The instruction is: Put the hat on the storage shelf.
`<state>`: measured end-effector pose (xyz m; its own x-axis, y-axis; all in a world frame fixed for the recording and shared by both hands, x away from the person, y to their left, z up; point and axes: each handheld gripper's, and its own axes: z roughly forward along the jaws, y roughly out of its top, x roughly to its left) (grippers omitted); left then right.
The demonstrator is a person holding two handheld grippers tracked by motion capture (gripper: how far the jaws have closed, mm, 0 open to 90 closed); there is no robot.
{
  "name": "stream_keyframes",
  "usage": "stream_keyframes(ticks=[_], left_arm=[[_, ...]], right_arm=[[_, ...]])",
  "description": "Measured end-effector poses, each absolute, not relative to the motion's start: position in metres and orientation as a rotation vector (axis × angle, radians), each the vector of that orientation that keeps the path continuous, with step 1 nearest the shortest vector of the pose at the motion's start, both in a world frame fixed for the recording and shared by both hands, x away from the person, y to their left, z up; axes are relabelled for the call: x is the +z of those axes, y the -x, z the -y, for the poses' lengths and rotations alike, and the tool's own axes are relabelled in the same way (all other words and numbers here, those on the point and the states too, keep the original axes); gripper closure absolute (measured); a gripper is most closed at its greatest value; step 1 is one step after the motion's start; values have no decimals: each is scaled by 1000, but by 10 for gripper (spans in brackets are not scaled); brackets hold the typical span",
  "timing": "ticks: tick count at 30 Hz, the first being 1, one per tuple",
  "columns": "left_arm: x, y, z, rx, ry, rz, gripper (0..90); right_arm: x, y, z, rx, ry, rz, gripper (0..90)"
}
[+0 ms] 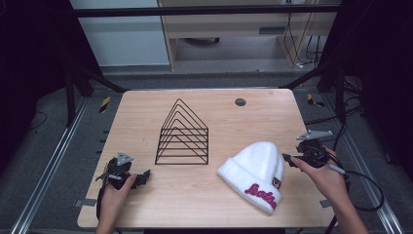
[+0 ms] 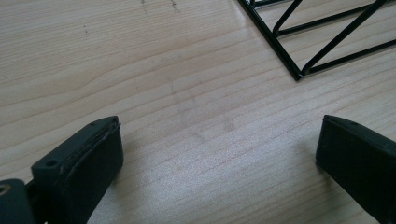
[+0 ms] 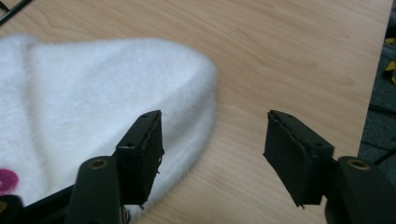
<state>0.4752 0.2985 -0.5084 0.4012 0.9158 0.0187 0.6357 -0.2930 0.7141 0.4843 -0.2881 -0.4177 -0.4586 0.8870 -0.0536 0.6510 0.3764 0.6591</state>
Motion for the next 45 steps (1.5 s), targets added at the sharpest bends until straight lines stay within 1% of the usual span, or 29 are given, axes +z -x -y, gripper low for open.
stream_keyframes(ticks=[2, 4, 5, 6, 10, 13, 20, 27, 39, 45], left_arm=[[-508, -475, -298, 576, -2034, -1318, 0], [-508, -475, -298, 576, -2033, -1318, 0], [-508, -475, -298, 576, -2034, -1318, 0], [-508, -475, -298, 576, -2034, -1318, 0], [-509, -475, -298, 574, -2035, -1316, 0], [-509, -475, -298, 573, -2035, -1316, 0], [-508, -476, -299, 572, -2042, -1313, 0], [-508, -476, -299, 572, -2042, -1313, 0], [-508, -476, -299, 572, -2042, -1313, 0], [-508, -475, -299, 572, -2042, -1313, 0]], right_arm=[[-412, -494, 278, 785, -1294, -2268, 426], [-412, -497, 275, 781, -1286, -2272, 440], [-411, -506, 270, 768, -1285, -2299, 472], [-411, -506, 270, 768, -1285, -2299, 472], [-412, -519, 260, 738, -1282, -2332, 535], [-414, -528, 255, 739, -1291, -2357, 558], [-427, -546, 245, 677, -1338, -2420, 535], [-450, -560, 249, 619, -1417, -2443, 518], [-465, -563, 249, 637, -1474, -2460, 524], [-470, -563, 248, 630, -1484, -2472, 551]])
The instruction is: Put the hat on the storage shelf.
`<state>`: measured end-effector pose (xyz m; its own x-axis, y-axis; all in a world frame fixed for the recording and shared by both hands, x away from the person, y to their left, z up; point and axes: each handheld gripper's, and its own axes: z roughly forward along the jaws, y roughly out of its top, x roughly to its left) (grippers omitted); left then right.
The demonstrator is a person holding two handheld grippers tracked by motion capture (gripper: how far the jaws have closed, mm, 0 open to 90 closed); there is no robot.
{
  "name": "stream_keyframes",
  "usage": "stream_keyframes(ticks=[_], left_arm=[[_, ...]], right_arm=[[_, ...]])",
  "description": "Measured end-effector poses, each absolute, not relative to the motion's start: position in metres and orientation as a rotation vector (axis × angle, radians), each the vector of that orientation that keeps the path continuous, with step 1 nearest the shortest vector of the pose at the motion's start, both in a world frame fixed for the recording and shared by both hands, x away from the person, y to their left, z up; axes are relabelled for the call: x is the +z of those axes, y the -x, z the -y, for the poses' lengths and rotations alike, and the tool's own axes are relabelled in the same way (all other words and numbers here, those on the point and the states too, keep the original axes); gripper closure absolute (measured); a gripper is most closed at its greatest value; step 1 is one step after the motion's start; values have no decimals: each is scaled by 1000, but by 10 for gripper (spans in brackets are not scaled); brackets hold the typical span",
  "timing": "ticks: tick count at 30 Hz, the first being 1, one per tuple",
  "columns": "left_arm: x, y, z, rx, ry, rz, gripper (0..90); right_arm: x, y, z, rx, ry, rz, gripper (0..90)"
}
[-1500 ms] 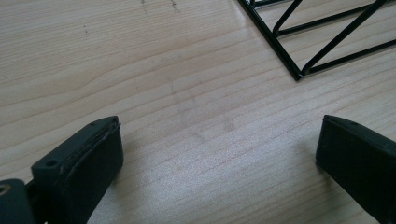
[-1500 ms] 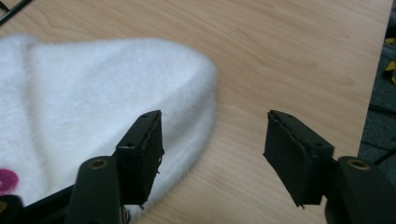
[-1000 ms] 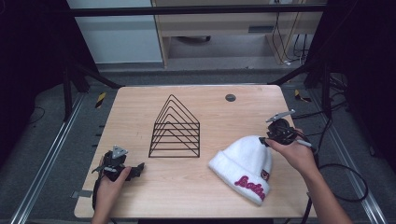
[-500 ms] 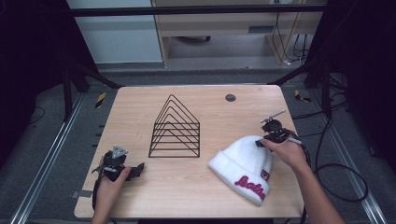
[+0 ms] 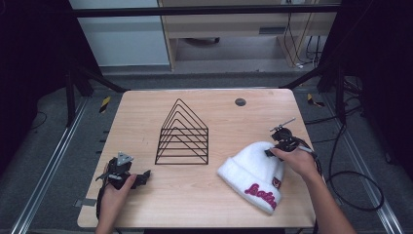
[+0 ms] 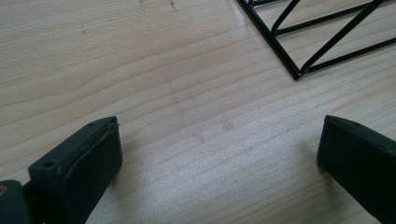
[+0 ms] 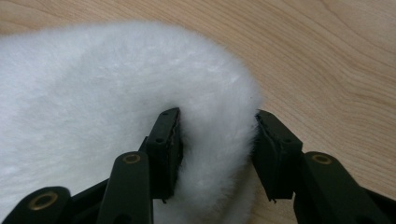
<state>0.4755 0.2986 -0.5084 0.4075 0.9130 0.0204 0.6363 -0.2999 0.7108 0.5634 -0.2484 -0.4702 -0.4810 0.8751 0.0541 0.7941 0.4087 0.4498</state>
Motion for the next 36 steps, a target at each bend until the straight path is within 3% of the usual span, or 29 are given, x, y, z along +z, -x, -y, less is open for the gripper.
stream_keyframes(ticks=[18, 26, 36], left_arm=[[-509, -476, -298, 572, -2039, -1313, 0], [-509, -476, -298, 572, -2038, -1314, 0], [-509, -476, -298, 572, -2038, -1314, 0]], right_arm=[[-474, -559, 250, 697, -1470, -2507, 782], [-466, -551, 247, 695, -1387, -2481, 811], [-422, -519, 239, 803, -1181, -2395, 818]])
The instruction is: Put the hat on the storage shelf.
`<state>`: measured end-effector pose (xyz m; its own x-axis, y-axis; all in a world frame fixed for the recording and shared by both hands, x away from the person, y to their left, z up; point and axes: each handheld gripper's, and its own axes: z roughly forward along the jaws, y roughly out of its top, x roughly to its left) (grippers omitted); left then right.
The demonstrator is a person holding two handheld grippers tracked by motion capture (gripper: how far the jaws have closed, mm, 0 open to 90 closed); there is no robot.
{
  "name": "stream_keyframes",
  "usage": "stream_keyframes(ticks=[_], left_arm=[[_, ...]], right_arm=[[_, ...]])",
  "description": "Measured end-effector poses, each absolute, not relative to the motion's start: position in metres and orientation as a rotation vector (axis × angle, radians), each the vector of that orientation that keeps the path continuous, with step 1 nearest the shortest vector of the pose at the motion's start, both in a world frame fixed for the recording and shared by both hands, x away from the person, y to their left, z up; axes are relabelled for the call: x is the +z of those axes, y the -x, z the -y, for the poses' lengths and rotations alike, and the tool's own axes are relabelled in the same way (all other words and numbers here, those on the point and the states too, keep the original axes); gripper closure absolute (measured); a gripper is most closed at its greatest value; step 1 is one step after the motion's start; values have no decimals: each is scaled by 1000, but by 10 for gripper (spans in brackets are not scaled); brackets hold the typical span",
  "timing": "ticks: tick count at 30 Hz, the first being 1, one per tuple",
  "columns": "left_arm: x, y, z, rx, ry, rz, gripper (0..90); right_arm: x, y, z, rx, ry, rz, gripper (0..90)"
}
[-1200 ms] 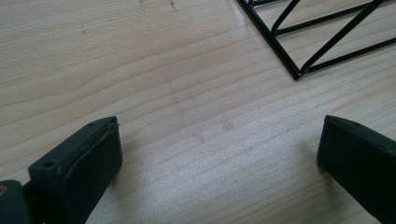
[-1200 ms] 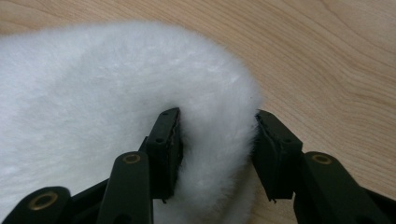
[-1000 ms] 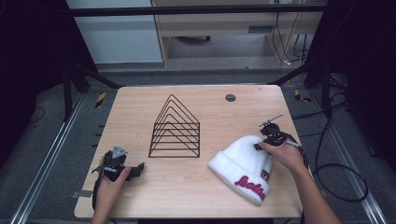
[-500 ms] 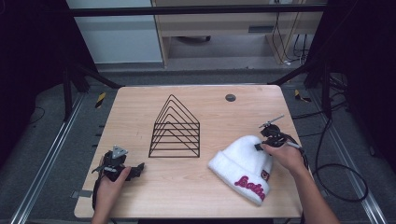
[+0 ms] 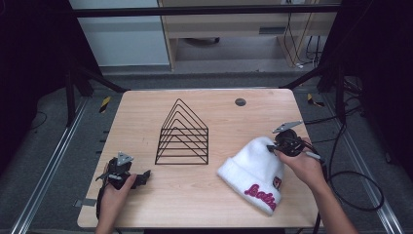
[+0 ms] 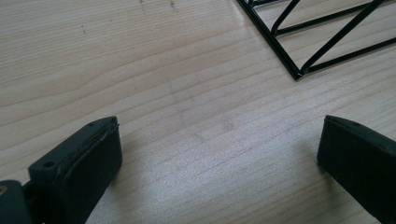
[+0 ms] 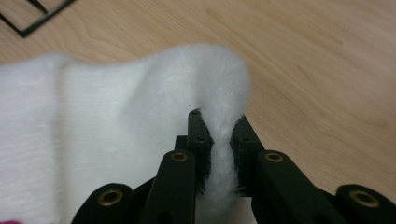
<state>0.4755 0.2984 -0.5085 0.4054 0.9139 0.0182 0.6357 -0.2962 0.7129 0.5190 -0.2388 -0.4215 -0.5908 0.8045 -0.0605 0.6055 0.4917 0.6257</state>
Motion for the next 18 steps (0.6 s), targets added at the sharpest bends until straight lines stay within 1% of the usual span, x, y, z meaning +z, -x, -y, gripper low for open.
stream_keyframes(ticks=[6, 18], left_arm=[[-509, -476, -298, 573, -2038, -1314, 0], [-508, -475, -299, 571, -2039, -1313, 0]], right_arm=[[-392, -492, 224, 867, -1040, -2351, 820], [-356, -456, 199, 964, -861, -2299, 824]])
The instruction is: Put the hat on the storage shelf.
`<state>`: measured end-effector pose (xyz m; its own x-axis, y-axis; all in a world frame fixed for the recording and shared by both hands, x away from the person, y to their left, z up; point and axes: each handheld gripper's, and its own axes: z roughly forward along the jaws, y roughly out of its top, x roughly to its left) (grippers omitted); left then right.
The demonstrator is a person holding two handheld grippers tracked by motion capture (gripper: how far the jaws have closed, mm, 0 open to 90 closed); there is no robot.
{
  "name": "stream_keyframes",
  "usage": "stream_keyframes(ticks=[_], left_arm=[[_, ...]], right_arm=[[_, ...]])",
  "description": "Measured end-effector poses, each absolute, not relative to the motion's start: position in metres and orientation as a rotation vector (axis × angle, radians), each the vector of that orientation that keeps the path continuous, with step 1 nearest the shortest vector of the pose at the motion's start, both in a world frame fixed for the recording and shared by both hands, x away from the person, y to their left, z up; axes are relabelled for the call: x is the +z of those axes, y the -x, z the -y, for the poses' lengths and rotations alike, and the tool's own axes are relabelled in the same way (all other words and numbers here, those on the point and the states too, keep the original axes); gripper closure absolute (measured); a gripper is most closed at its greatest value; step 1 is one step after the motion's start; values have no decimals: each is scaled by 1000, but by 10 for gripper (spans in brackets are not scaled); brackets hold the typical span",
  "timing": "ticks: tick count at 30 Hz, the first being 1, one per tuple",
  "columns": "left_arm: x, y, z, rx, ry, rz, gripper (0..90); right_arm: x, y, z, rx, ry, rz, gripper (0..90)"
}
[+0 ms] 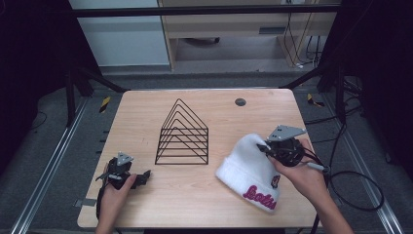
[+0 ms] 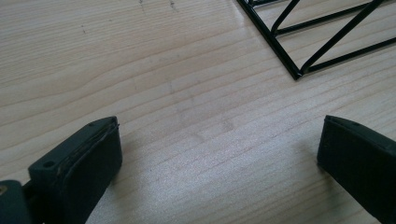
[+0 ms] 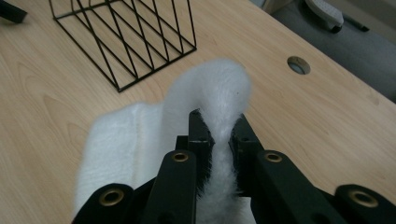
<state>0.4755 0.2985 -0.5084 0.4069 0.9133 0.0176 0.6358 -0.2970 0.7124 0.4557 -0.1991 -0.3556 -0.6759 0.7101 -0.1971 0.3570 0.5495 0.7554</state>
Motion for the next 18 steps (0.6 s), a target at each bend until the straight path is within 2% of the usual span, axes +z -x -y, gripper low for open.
stream_keyframes(ticks=[7, 18], left_arm=[[-508, -474, -304, 579, -2032, -1299, 27], [-489, -466, -318, 602, -1900, -1281, 31]], right_arm=[[-340, -442, 189, 1006, -780, -2280, 831], [-320, -437, 182, 1096, -708, -2223, 835]])
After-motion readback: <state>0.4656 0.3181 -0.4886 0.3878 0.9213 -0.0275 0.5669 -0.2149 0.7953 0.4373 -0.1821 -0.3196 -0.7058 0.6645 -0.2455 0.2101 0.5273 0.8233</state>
